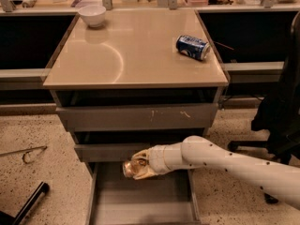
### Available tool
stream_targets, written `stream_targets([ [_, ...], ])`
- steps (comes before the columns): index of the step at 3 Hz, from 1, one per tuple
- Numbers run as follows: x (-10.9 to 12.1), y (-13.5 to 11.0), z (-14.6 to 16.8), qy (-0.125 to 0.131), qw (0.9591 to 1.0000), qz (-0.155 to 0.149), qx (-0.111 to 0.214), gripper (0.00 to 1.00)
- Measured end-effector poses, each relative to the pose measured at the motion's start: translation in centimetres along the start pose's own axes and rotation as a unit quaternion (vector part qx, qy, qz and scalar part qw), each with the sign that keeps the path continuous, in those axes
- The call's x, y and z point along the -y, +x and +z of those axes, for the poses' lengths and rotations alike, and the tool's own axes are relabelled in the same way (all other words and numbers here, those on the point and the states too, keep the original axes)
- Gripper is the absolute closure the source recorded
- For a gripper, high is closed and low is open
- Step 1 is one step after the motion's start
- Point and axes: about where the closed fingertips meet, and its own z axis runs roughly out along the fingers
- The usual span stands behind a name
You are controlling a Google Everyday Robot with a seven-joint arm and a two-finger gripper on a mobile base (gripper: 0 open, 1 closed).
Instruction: Pick orange can from bottom drawer and place on counter
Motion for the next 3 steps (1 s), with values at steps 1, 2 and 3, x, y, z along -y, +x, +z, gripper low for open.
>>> stream_targets([
  [1,3.0,-5.0,-3.2,0.048,0.9976,-0.048,-0.012,1.0],
  [2,3.0,-5.0,-3.2,0.048,0.9976,-0.048,-0.012,1.0],
  [3,5.0,-8.8,-5.2,0.066,0.9947,-0.079,0.003,1.0],
])
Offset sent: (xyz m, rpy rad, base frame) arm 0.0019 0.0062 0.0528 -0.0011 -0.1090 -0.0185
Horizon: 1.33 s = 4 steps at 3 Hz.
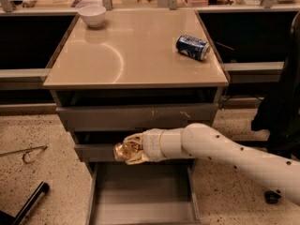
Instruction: Pick orange can from bottom drawer and place on counter
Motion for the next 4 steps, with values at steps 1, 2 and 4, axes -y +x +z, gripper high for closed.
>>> stream_targets([
  [1,5.0,-6.2,-2.9,0.027,0.9985,-0.045,0.014,1.0],
  [2,9.6,-11.3,-5.1,0.044,0.9956,-0.082,0.01,1.0],
  [4,12.5,-13.9,-6.6,0.065,0.992,-0.108,0.011,1.0],
])
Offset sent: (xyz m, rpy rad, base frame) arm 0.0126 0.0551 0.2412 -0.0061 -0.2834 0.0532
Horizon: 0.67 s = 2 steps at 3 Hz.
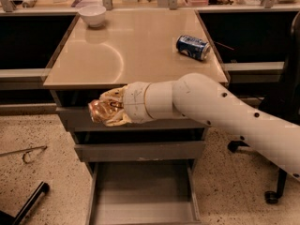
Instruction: Pick orange can from bottom drawer and place on counter
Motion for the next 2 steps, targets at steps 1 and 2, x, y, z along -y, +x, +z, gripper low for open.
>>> stream_targets([
  [1,4.2,0.3,0.3,0.025,0.9995,-0.019,0.003,1.0],
  [2,10.5,2.2,1.7,0.06,0.9973,-0.042,0.0,1.0],
])
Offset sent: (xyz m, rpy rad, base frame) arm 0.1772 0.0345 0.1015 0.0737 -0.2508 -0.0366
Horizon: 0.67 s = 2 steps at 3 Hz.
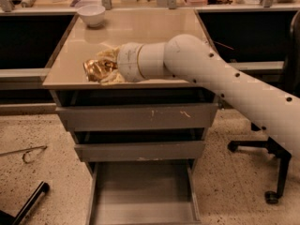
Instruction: Pick orange can from bottom drawer and place on counter
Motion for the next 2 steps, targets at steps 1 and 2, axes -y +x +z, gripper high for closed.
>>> stream_targets([
  [1,2.4,2.9,3.3,0.012,0.9999,-0.005,-0.005,1.0],
  [2,1.9,4.8,6.2,-0.001,1.0,0.004,-0.001,1.0],
])
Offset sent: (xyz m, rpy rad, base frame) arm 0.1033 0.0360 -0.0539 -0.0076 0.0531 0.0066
